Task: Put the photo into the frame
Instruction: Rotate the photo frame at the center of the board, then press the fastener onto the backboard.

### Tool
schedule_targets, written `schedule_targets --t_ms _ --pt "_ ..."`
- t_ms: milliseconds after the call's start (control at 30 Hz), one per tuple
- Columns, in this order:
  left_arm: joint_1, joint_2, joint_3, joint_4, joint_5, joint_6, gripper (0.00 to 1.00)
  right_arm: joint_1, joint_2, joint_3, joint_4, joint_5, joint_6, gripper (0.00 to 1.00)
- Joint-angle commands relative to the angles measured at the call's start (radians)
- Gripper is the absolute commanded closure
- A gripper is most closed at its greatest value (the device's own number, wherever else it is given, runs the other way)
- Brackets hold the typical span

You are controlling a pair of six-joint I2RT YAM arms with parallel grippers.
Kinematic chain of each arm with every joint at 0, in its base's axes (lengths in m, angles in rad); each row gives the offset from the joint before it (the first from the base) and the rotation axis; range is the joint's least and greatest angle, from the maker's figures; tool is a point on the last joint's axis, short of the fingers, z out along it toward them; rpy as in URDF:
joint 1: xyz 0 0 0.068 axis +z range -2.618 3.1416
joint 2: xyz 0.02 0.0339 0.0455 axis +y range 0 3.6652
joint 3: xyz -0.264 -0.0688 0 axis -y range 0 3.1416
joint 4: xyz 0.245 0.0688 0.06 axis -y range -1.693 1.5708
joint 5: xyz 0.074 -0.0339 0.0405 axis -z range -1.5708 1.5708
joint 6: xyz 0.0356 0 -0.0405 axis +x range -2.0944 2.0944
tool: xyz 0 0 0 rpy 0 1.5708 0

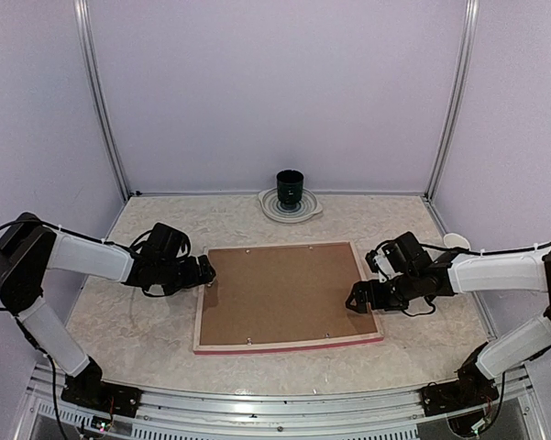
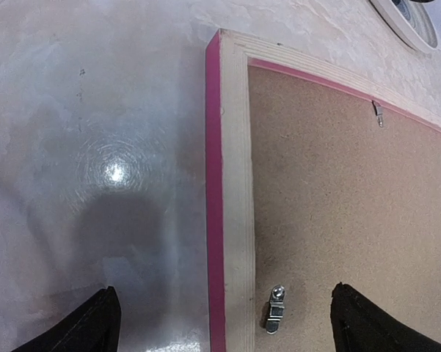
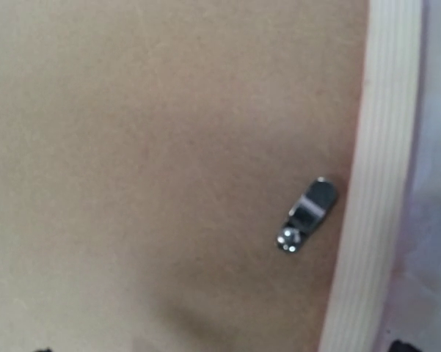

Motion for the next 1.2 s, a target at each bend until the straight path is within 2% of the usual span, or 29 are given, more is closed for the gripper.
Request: schedule_targets --t_ms 0,267,633,900,1167 --pt "-0.008 0.001 -0.002 -0.031 -0.027 0.04 0.04 -0.011 0.006 0.021 0.018 0.007 -0.019 0.01" --pt "-0.025 -0.001 0.019 -0.111 -0.076 0.058 0.2 -0.021 -0.009 0.002 0.021 0.005 -0.026 0.01" --pt "-0.066 0.039 0.081 -0.169 -0.117 0.089 0.2 -0.026 0.009 0.004 0.038 -0.012 -0.034 0.01" --pt "-0.071 0.073 0.099 -0.187 -0.132 0.092 0.3 -0.032 0.006 -0.011 0.046 -0.016 -0.035 0.01" --pt "-0.071 0.104 0.107 -0.188 -0.128 0.094 0.34 -0.037 0.004 -0.007 0.046 -0.022 -0.038 0.01"
